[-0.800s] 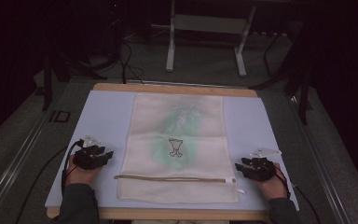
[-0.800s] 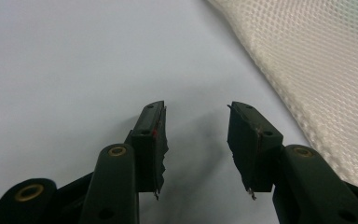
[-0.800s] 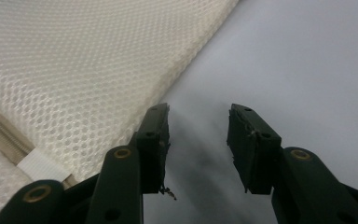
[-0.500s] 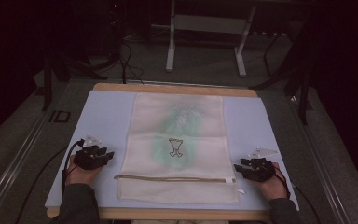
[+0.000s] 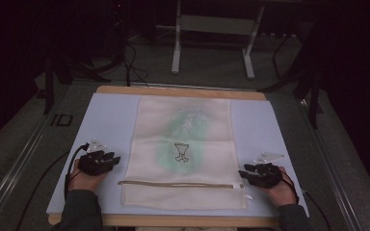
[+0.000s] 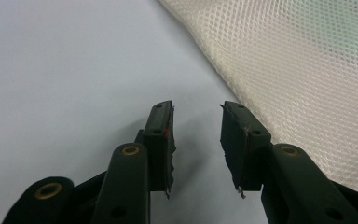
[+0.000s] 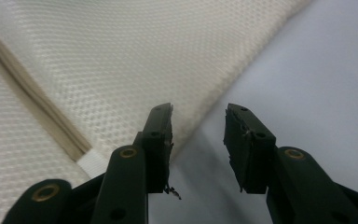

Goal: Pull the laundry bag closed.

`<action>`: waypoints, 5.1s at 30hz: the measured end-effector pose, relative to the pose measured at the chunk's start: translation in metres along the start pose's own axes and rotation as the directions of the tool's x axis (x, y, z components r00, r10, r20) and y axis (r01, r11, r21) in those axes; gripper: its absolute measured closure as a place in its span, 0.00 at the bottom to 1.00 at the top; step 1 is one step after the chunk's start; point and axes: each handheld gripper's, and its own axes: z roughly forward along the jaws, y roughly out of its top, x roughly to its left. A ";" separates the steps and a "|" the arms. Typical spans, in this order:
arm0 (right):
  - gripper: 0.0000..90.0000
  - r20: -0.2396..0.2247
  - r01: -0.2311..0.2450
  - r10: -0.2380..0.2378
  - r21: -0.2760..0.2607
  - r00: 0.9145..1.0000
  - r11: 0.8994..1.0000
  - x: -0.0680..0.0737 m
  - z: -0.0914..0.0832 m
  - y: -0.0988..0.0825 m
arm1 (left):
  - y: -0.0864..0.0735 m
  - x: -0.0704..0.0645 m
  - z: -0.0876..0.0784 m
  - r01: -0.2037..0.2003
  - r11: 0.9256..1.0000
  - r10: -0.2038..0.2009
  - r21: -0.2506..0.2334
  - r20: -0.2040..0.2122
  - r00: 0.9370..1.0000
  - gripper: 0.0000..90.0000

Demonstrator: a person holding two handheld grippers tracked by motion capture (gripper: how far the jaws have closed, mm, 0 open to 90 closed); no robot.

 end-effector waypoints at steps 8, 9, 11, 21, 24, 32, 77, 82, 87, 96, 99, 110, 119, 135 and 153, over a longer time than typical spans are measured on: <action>0.68 -0.020 0.073 -0.072 0.041 0.997 0.996 0.009 0.004 0.013 | 0.000 0.000 0.000 0.012 1.000 -0.012 -0.002 0.009 1.000 0.73; 0.68 -0.026 0.074 -0.073 0.039 0.997 0.996 0.011 0.004 0.015 | 0.000 0.000 0.001 0.011 1.000 -0.011 -0.001 0.012 1.000 0.73; 0.68 -0.031 0.077 -0.075 0.039 0.997 0.996 0.012 0.004 0.017 | 0.000 0.000 0.001 0.008 1.000 -0.008 0.002 0.017 1.000 0.74; 0.66 -0.113 0.134 -0.129 0.039 0.985 0.990 0.028 0.007 0.034 | 0.002 -0.002 0.002 -0.007 1.000 0.007 0.008 0.025 1.000 0.73; 0.66 -0.116 0.160 -0.153 0.052 0.981 0.986 0.033 0.008 0.038 | 0.002 -0.003 0.001 -0.008 1.000 0.008 0.003 0.018 1.000 0.73; 0.61 -0.135 0.190 -0.180 0.058 0.974 0.980 0.042 0.017 0.046 | 0.002 -0.004 0.001 -0.013 1.000 0.013 0.002 0.014 1.000 0.71; 0.61 -0.245 0.329 -0.312 0.031 0.918 0.944 0.099 0.053 0.092 | 0.003 -0.004 0.003 -0.027 1.000 0.027 0.011 0.043 0.999 0.73; 0.60 -0.261 0.346 -0.326 0.030 0.908 0.938 0.108 0.058 0.097 | 0.003 -0.004 0.003 -0.028 1.000 0.027 0.013 0.044 0.999 0.73; 0.60 -0.269 0.362 -0.342 0.027 0.900 0.932 0.112 0.061 0.100 | 0.003 -0.004 0.003 -0.027 1.000 0.026 0.013 0.045 0.999 0.73; 0.59 -0.287 0.381 -0.360 0.020 0.888 0.924 0.122 0.065 0.108 | 0.004 -0.005 0.004 -0.031 0.999 0.031 0.015 0.050 0.998 0.73; 0.59 -0.294 0.389 -0.366 0.020 0.883 0.921 0.126 0.066 0.111 | 0.004 -0.005 0.004 -0.032 0.999 0.031 0.016 0.052 0.998 0.73; 0.59 -0.318 0.405 -0.381 0.012 0.868 0.914 0.140 0.077 0.118 | 0.004 -0.005 0.004 -0.033 0.999 0.032 0.015 0.054 0.998 0.73; 0.59 -0.334 0.422 -0.398 0.001 0.855 0.907 0.151 0.084 0.127 | 0.004 -0.005 0.004 -0.039 0.999 0.038 0.017 0.064 0.997 0.73; 0.63 -0.345 0.461 -0.434 -0.004 0.832 0.887 0.171 0.094 0.140 | 0.005 -0.006 0.005 -0.045 0.999 0.043 0.022 0.070 0.997 0.73; 0.72 -0.384 0.490 -0.458 -0.018 0.802 0.872 0.196 0.108 0.157 | 0.006 -0.009 0.007 -0.059 0.998 0.057 0.030 0.083 0.995 0.73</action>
